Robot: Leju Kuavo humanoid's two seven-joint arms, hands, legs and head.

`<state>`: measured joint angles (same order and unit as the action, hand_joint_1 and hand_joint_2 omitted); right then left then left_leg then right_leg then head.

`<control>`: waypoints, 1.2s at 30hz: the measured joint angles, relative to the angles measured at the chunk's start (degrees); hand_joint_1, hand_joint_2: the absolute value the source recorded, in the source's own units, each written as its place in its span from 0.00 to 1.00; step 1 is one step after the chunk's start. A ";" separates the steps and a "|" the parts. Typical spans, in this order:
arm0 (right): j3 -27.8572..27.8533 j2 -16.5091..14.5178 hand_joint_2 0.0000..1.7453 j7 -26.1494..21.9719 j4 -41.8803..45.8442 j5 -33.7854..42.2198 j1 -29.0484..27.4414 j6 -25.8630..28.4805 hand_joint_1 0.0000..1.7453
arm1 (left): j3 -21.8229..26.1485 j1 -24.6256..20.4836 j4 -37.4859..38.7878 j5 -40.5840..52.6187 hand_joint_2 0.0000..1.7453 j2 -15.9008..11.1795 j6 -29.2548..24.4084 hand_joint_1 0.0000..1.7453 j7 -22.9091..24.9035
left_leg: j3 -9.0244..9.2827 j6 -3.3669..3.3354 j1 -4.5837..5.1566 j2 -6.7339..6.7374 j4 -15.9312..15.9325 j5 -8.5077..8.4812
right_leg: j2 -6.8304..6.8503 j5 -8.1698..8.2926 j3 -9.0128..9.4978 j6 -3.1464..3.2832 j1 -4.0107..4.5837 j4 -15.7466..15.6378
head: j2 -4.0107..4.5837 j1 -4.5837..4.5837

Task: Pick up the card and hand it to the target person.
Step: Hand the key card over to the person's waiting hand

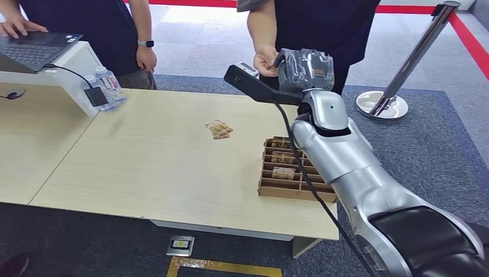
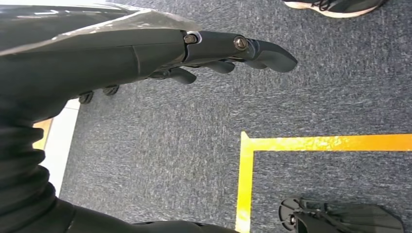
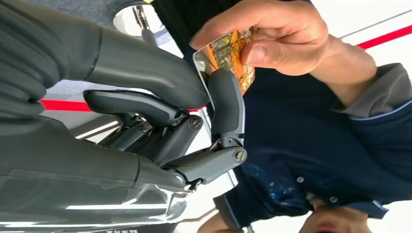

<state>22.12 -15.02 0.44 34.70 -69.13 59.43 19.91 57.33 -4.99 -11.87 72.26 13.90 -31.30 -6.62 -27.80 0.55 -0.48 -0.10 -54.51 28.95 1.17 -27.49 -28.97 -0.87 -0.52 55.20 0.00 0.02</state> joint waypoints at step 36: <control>-3.19 9.76 0.00 0.57 9.72 -2.87 -11.49 14.91 0.00 | 0.54 0.18 0.31 -2.08 1.00 0.32 -0.51 0.00 0.93 | -0.01 -0.04 0.00 -0.10 -0.08 0.02 | 0.00 0.03 0.06 -0.06 -0.01 -0.17 | 0.00 0.00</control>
<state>18.94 -5.25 1.01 44.42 -72.00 47.93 34.82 57.87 -4.81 -11.56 70.18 14.22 -31.81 -5.69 -27.81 0.51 -0.47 -0.20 -54.59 28.97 1.17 -27.45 -28.91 -0.93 -0.53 55.04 0.00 0.02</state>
